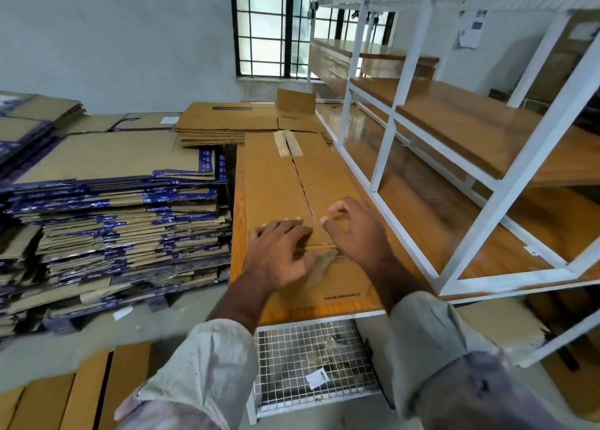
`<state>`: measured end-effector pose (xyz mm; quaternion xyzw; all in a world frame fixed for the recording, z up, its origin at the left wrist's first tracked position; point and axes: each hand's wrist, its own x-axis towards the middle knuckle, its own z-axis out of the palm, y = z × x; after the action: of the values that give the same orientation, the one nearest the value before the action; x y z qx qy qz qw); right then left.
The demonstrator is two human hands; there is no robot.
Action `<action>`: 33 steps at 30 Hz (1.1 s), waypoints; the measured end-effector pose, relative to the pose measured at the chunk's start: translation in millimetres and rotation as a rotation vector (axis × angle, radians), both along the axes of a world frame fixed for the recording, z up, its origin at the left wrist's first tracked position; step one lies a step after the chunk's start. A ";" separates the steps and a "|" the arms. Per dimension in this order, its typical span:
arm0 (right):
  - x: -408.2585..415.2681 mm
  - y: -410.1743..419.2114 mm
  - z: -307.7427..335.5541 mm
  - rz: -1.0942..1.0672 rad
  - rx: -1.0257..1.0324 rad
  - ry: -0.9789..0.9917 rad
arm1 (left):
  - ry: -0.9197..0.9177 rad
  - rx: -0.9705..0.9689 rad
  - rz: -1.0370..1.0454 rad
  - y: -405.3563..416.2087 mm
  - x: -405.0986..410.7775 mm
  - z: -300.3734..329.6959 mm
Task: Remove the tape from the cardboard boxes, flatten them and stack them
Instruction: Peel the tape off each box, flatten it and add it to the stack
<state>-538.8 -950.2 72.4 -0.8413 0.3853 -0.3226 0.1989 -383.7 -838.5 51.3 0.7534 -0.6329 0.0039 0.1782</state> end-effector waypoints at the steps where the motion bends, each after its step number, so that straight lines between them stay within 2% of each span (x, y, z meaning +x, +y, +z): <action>1: 7.7 -7.4 4.0 0.018 0.001 0.061 | 0.047 -0.008 0.018 -4.7 0.3 3.7; 6: 43.5 -33.8 20.3 0.110 -0.005 0.519 | 0.165 -0.038 0.172 -32.2 2.6 24.3; 11: 50.8 -54.8 28.8 0.084 -0.161 0.752 | 0.030 0.196 0.257 -59.7 -9.8 54.9; 14: 55.7 -49.9 49.6 0.069 -0.233 0.763 | 0.003 0.290 0.292 -74.8 -14.7 68.8; 18: 42.0 -51.7 98.6 -0.062 -0.162 0.629 | -0.002 0.344 0.323 -82.6 -17.3 73.1; 21: 6.8 -75.0 130.6 -0.274 -0.288 0.724 | -0.019 0.380 0.311 -85.8 -22.6 73.4; 24: -32.4 -102.5 125.0 -0.348 -0.331 0.835 | -0.110 0.372 0.342 -86.6 -31.7 71.2; 26: -48.7 -122.6 93.9 -0.337 -0.251 0.864 | -0.161 0.380 0.363 -88.7 -38.0 67.8; 28: -58.9 -135.9 53.2 -0.329 -0.025 0.870 | -0.182 0.381 0.368 -91.5 -43.0 65.0; 31: -66.5 -142.0 8.4 -0.314 0.315 0.649 | -0.201 0.379 0.375 -95.0 -44.7 61.8; 33: -66.5 -143.9 0.3 -0.313 0.353 0.576 | -0.201 0.375 0.381 -96.7 -42.7 61.9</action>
<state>-605.3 -1094.1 72.7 -0.7812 0.5993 -0.0278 0.1725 -426.3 -935.2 113.2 0.8745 -0.4839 -0.0051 -0.0316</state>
